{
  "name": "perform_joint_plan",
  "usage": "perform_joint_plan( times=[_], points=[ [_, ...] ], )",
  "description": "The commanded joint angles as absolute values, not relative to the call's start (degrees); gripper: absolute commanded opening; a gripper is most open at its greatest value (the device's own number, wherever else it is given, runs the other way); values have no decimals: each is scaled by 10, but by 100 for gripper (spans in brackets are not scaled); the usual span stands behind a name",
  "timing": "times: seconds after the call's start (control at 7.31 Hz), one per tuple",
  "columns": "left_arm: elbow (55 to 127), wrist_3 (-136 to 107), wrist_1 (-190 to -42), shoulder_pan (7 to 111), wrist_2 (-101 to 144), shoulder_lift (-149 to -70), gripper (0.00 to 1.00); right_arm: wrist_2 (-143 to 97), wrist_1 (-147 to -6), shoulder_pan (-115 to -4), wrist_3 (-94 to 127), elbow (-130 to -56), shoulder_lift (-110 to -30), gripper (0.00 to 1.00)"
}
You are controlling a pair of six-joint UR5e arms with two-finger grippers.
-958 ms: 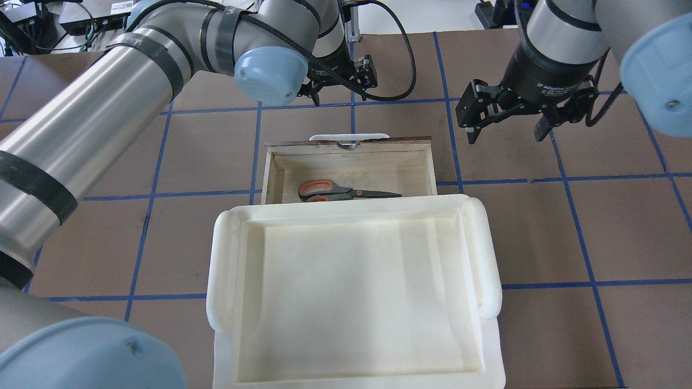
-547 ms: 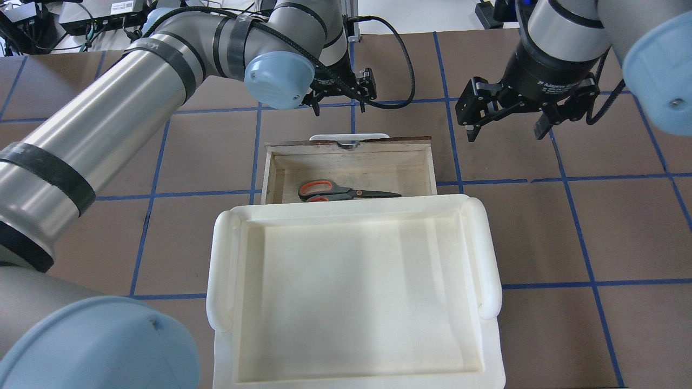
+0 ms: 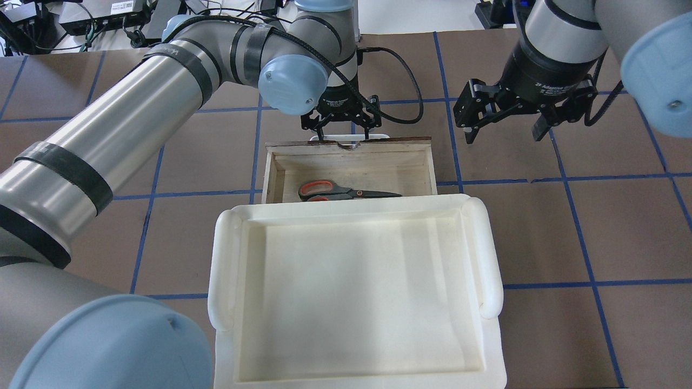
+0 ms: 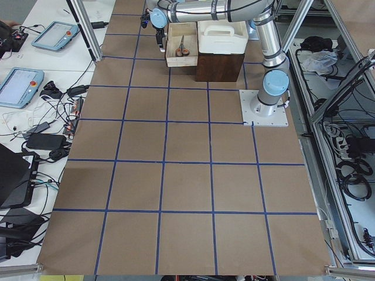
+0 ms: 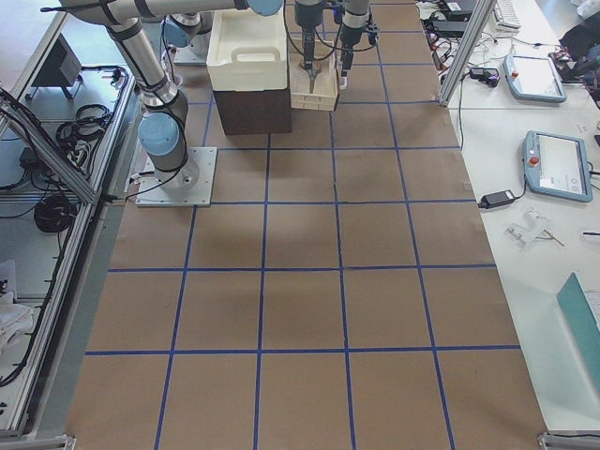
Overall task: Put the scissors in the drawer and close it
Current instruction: 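Lower the left gripper behind the drawer front near the handle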
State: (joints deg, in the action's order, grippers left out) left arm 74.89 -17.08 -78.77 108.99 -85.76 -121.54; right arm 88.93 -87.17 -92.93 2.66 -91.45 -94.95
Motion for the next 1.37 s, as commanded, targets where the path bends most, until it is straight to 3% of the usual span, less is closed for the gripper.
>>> perform_joint_plan(
  times=[0.0, 1.23],
  points=[
    [749, -171, -814, 1087, -840, -1209, 100, 889, -871, -930, 29, -917, -949, 100],
    [752, -183, -892, 1085, -841, -1183, 100, 889, -867, -929, 27, -917, -951, 100]
  ],
)
